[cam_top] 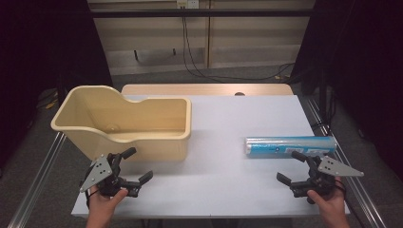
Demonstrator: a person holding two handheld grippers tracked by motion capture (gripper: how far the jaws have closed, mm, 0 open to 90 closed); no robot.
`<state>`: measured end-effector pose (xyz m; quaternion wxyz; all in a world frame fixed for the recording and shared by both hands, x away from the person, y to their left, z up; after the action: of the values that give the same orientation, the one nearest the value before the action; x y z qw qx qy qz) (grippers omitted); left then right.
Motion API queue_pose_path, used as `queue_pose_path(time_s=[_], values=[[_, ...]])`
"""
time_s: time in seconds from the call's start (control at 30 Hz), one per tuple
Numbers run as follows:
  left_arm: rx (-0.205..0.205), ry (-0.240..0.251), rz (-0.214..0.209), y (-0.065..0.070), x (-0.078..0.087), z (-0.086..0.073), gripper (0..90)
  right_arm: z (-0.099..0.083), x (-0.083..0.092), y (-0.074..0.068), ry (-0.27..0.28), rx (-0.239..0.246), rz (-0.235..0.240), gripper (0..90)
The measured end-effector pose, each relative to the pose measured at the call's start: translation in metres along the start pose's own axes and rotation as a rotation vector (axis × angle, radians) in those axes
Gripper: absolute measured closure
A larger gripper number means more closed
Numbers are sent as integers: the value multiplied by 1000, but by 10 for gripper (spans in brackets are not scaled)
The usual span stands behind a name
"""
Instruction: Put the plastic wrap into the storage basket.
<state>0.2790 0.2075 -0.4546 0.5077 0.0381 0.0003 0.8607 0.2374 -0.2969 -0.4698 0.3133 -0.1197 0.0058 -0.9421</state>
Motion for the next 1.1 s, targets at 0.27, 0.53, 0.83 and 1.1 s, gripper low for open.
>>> queue_pose_path(time_s=[0.27, 0.53, 0.83, 1.1], values=[[-3, -1, 6, -1, 1, 1, 18, 0, 0, -2, -5, 9, 4, 0], [-8, -3, 9, -1, 2, 0, 19, 0, -1, 0, -3, -6, -1, 0], [-10, -8, 9, 0, 1, 0, 19, 3, -2, -2, -3, -9, -9, 0], [-10, -8, 12, 0, 1, 0, 20, 9, -7, 1, -3, -9, -22, 0]])
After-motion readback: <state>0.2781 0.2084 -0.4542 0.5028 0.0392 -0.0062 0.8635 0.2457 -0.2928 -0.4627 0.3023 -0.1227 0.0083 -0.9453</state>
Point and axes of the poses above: each handheld gripper's, and its own axes: x roughly backward along the jaws, z roughly out of its top, y roughly to its right, the point moved 5 cm from there along -x, roughly forward along the jaws, and after that the axes turned 6 degrees about -z, right-handed, at the moved point
